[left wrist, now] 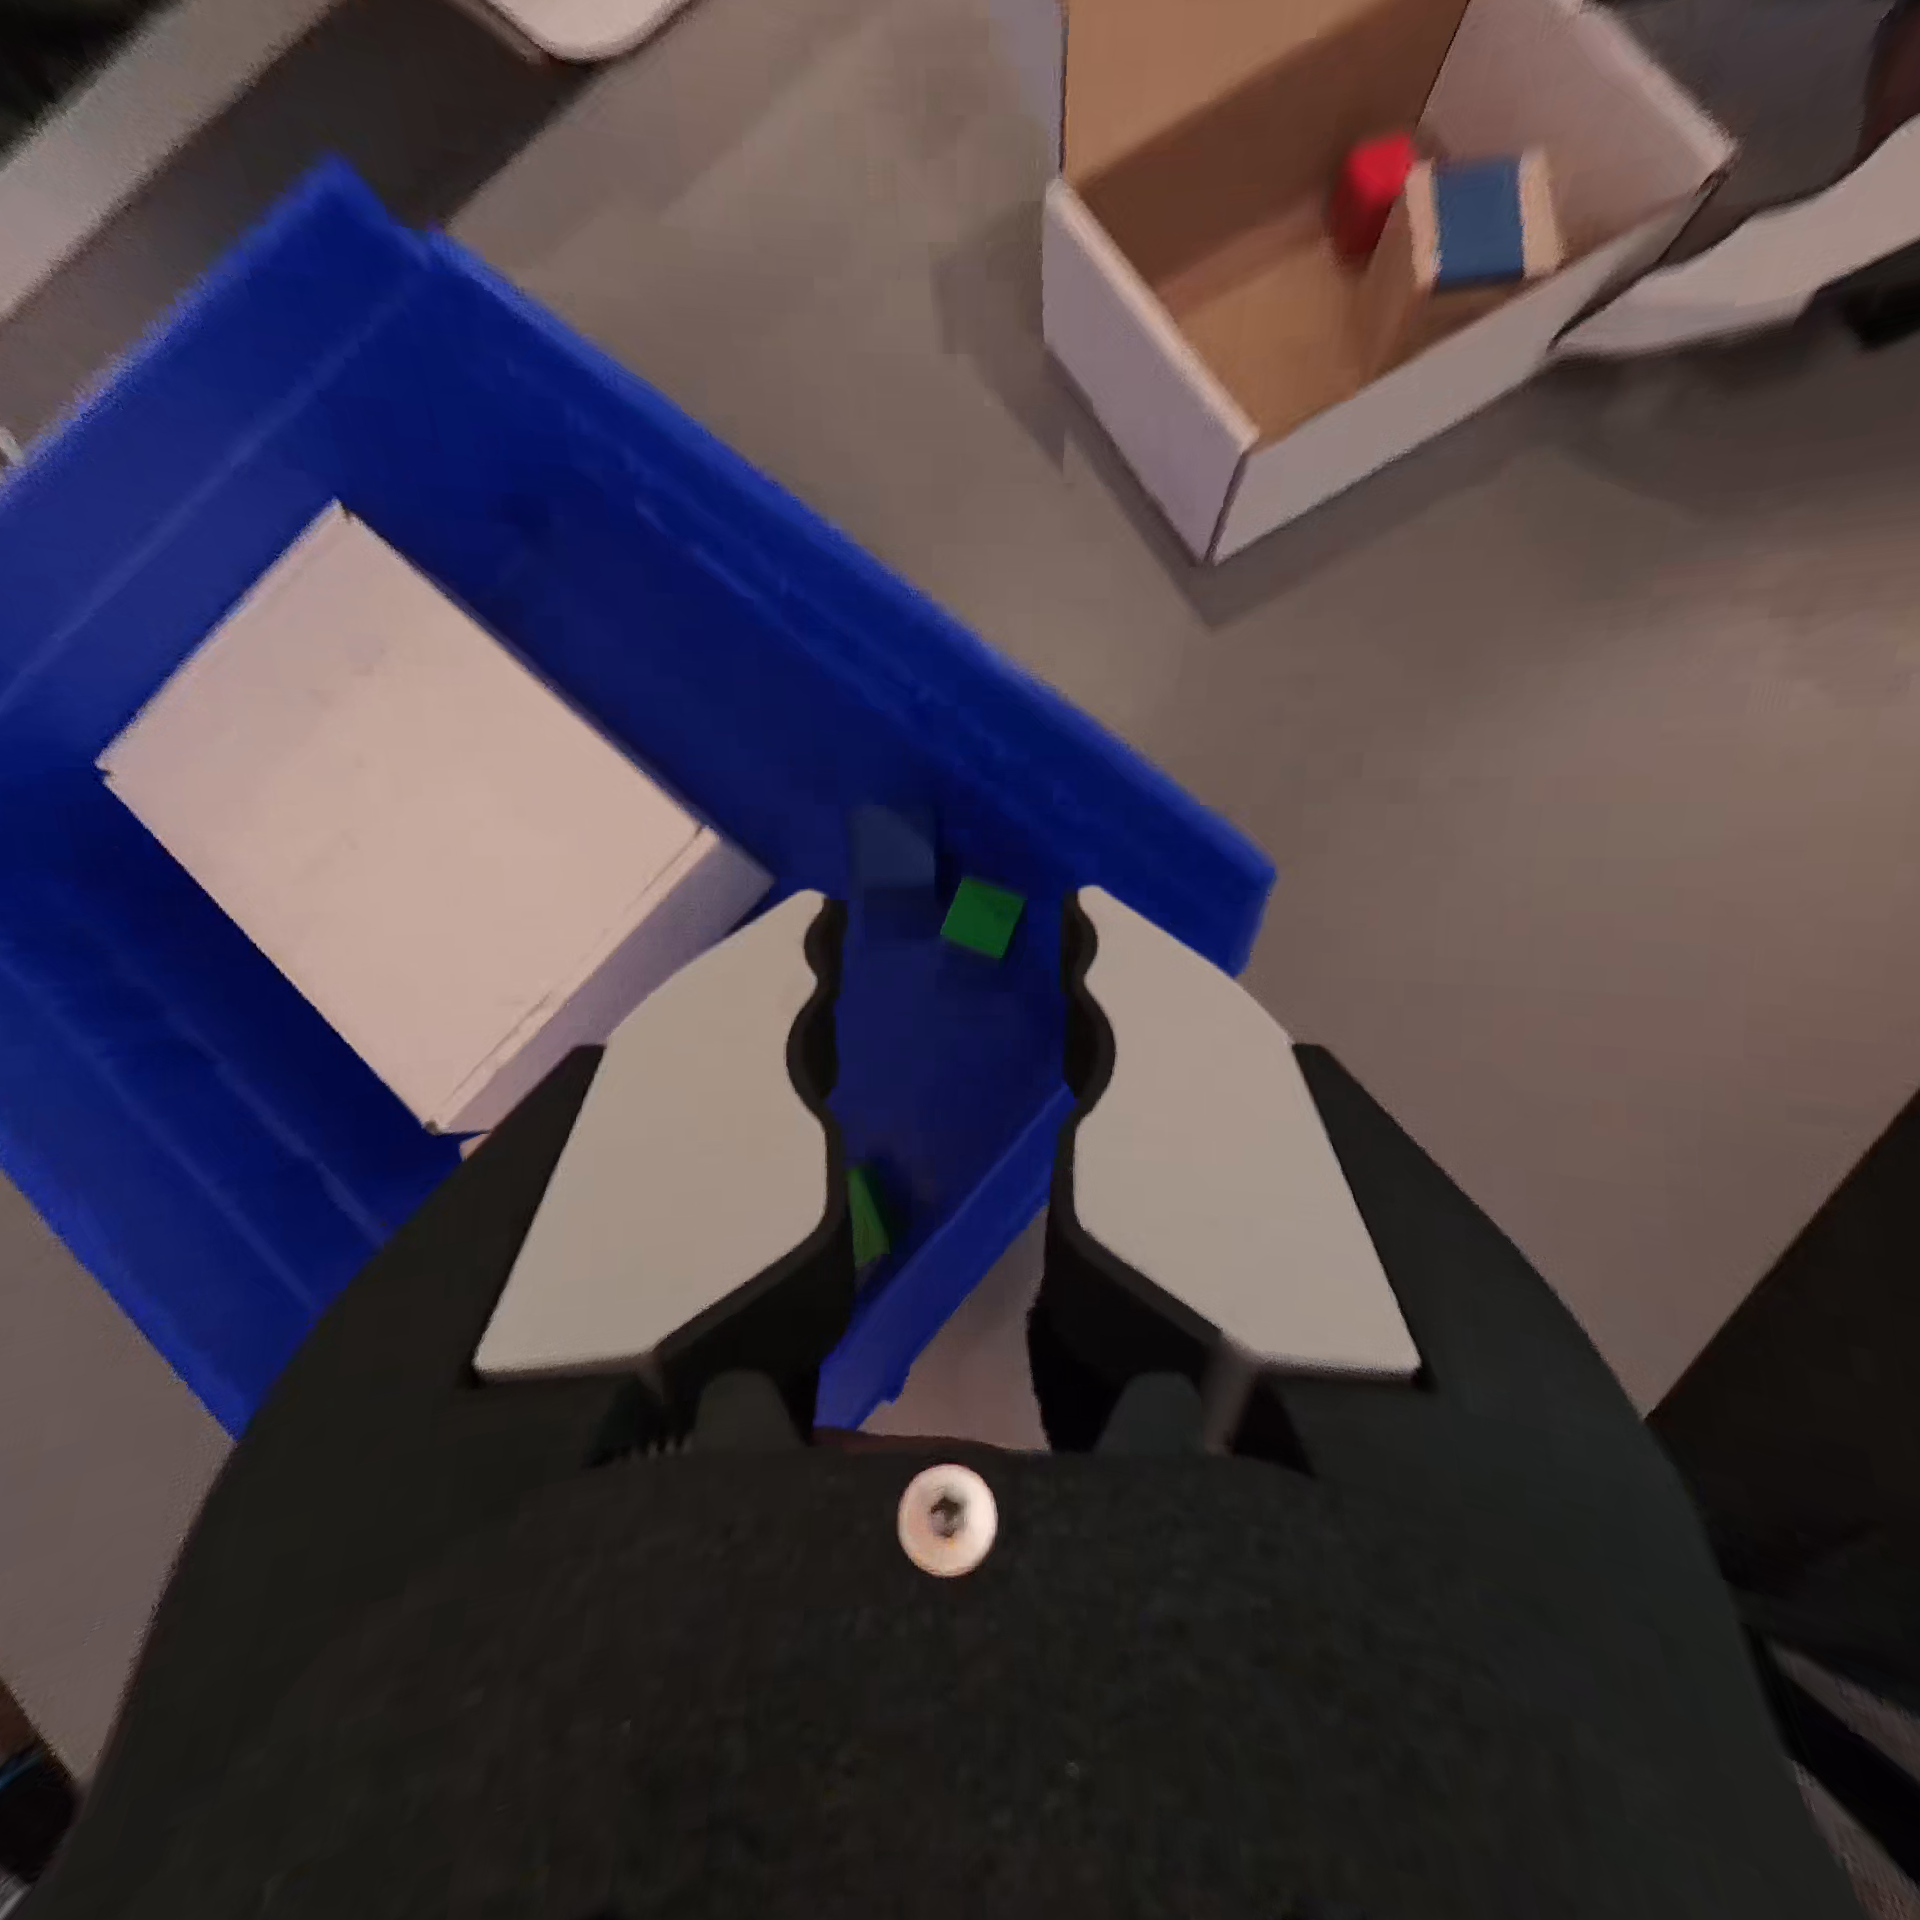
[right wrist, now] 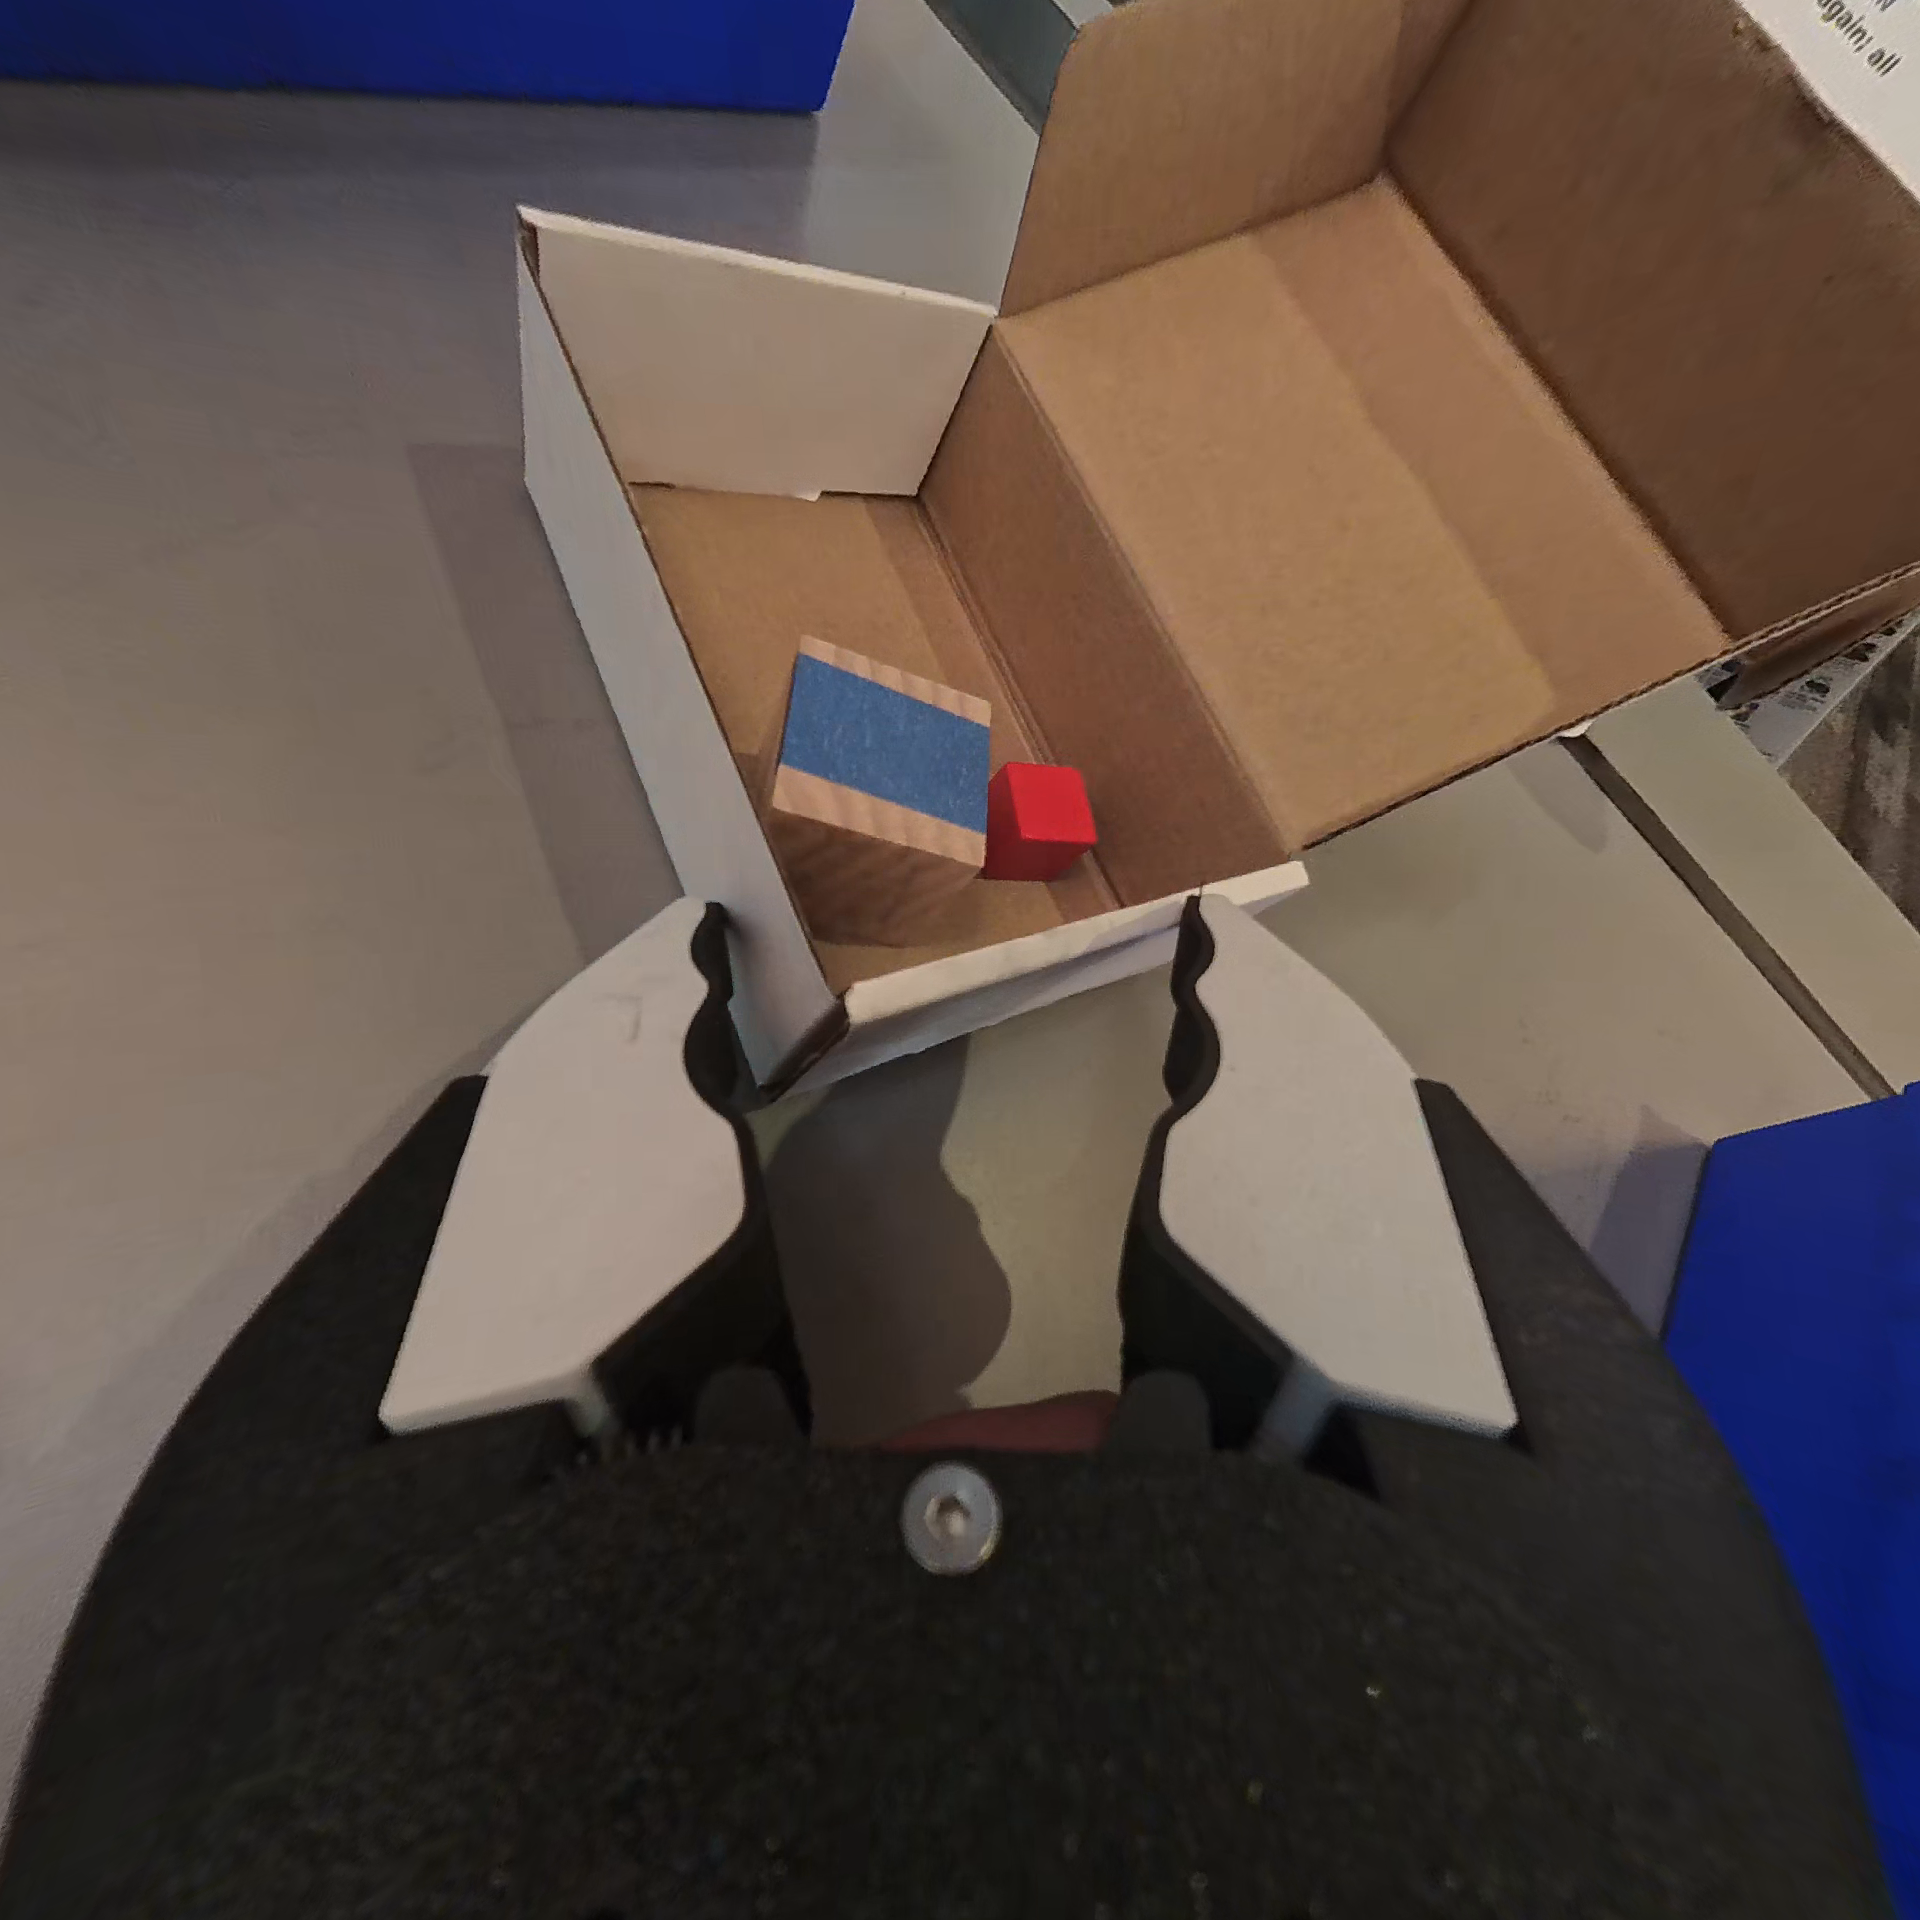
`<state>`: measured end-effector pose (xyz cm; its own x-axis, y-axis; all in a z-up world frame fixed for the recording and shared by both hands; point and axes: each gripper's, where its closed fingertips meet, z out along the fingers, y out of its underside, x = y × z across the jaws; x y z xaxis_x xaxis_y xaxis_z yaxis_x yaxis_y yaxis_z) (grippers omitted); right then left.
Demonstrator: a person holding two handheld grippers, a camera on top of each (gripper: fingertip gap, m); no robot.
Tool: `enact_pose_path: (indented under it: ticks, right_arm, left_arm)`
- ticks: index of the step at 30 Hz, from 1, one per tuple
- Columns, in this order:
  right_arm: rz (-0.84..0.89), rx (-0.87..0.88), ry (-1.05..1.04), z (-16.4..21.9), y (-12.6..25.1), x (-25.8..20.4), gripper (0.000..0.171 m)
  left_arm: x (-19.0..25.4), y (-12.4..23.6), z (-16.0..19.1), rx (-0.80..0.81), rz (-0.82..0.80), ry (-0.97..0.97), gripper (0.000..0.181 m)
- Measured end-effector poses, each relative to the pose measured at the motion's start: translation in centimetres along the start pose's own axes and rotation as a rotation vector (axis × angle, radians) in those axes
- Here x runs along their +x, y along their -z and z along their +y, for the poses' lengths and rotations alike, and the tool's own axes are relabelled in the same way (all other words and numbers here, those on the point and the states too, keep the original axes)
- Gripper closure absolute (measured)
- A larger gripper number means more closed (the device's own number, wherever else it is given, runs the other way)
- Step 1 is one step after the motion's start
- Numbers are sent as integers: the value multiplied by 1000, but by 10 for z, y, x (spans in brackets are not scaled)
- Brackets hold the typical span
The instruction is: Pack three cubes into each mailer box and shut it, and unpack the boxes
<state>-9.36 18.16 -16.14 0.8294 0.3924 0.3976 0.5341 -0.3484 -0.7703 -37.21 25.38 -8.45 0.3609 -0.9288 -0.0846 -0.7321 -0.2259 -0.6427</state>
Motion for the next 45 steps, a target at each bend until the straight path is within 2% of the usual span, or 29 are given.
enact_pose_path:
  ticks: [5,13,17,19,21,24,26,28,30,32,36,40,45]
  right_arm:
    - [4,-2,3,0,-1,0,90]
    - [8,-4,0,-1,-2,0,90]
    - [9,-5,-5,-1,-2,0,90]
    - [8,-4,-3,-2,-3,0,90]
    - [5,-2,-5,-2,-3,0,90]
    - [3,-2,-5,-2,-3,0,90]
    - [4,-2,-2,-2,-3,0,90]
    - [4,-2,-2,-2,-3,0,90]
    - [3,-2,1,-2,-3,0,90]
    - [4,-1,6,-2,-4,0,90]
    - [0,1,11,-2,-4,0,90]
    - [0,3,13,-2,-4,0,90]
    - [-1,5,16,-2,-4,0,90]
  left_arm:
    - [-22,-38,23,-169,10,11,138]
    - [-17,-84,31,-325,41,-57,134]
    - [-24,-98,43,-396,27,-63,146]
    - [-25,-96,39,-372,24,-55,154]
    - [-28,-87,30,-319,18,-41,154]
    - [-35,-59,11,-232,-32,-42,154]
    - [-33,-34,-13,-143,-73,-79,154]
    - [-10,-13,-50,-21,-39,-136,154]
    - [34,-9,-83,44,79,-233,154]
    - [72,-25,-104,-5,148,-369,154]
    - [87,-94,-121,-295,53,-551,154]
    - [84,-156,-121,-462,55,-563,154]
    - [83,-190,-114,-553,88,-488,154]
